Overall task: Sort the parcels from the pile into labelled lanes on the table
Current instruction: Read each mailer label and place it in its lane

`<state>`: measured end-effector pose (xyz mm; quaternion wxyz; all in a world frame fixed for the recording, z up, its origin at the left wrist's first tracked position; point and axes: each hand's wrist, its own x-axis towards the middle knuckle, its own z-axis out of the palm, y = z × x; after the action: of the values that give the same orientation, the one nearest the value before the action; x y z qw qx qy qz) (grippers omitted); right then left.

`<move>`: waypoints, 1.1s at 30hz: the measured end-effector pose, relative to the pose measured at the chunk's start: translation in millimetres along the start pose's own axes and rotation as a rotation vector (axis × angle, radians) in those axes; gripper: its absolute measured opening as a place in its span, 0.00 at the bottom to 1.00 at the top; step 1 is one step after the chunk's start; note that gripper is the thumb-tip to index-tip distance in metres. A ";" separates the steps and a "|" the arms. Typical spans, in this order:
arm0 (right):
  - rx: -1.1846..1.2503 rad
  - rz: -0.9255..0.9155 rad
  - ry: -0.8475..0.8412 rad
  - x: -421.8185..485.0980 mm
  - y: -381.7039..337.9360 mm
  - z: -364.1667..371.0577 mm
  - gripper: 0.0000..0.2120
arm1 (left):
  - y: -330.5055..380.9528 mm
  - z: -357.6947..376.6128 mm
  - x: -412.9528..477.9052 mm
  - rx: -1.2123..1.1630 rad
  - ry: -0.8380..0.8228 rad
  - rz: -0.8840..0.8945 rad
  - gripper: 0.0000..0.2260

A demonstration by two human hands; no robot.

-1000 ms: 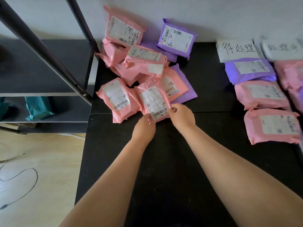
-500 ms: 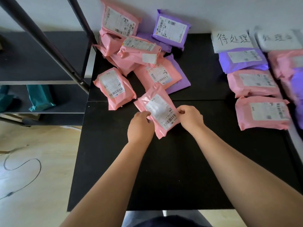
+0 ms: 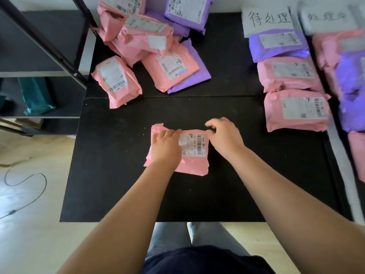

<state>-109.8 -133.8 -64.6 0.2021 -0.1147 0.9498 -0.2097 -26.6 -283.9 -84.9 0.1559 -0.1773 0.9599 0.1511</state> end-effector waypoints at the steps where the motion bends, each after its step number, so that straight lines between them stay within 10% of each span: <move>1: 0.018 0.001 0.022 -6.7 3.0 -0.3 0.15 | 2.3 2.2 -2.9 -0.005 0.019 -0.031 0.24; 14: 0.000 0.011 0.006 -56.4 41.6 28.2 0.16 | 46.6 34.0 -30.8 -0.404 -0.036 -0.476 0.23; 26: -0.022 0.070 0.031 -60.1 56.7 38.5 0.23 | 41.5 46.9 -58.1 -0.746 0.012 -0.519 0.09; 33: 0.048 0.106 0.052 -63.2 61.6 46.8 0.10 | 47.5 52.3 -60.5 -0.733 0.014 -0.509 0.06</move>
<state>-41.4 -76.5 -109.6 0.1910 -0.0538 0.9541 -0.2244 21.6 -205.8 -99.8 0.1084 -0.4524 0.7697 0.4372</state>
